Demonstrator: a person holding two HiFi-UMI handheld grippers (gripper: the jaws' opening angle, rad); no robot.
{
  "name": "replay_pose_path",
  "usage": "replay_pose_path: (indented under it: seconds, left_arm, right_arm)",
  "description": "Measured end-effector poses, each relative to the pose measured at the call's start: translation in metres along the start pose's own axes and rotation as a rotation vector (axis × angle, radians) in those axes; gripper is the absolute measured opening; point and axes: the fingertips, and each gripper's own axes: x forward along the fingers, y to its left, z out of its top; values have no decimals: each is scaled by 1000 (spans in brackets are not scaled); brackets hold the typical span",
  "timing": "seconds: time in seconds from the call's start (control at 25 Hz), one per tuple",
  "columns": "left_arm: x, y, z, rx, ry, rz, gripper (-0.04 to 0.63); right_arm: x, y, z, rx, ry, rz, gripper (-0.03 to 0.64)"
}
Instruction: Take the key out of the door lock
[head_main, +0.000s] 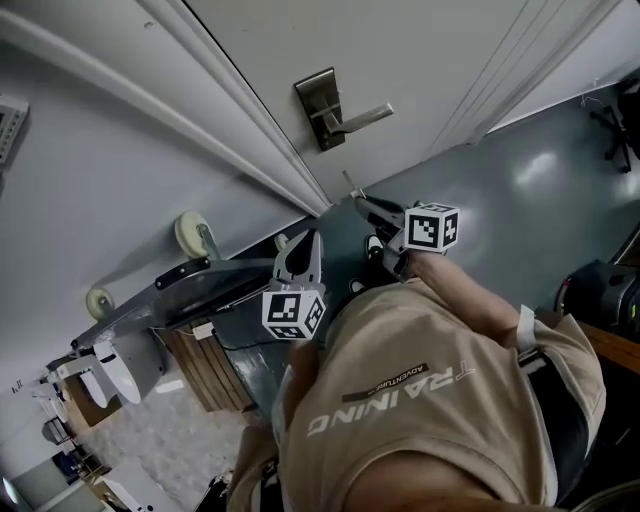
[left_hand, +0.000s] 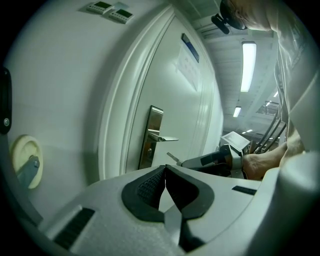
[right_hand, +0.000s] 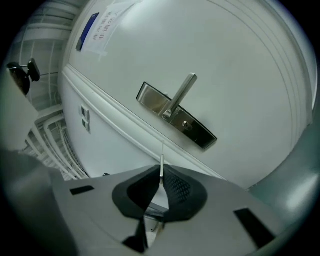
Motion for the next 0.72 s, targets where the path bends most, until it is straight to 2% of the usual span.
replay_pose_path:
  seconds: [0.2, 0.32, 0.52, 0.72]
  left_arm:
    - [-10, -11, -18, -5, -2, -45, 9]
    - [-16, -18, -26, -16, -4, -71, 9]
    - [-21, -24, -28, 2, -8, -114, 9]
    - [-20, -26, -29, 0, -14, -125, 9]
  right_arm:
    - [-24, 5, -22, -124, -10, -66, 28]
    - [-41, 6, -29, -163, -37, -107, 28]
    - [-68, 13, -37, -303, -49, -194, 28]
    - [-81, 21, -42, -388, -46, -230, 28]
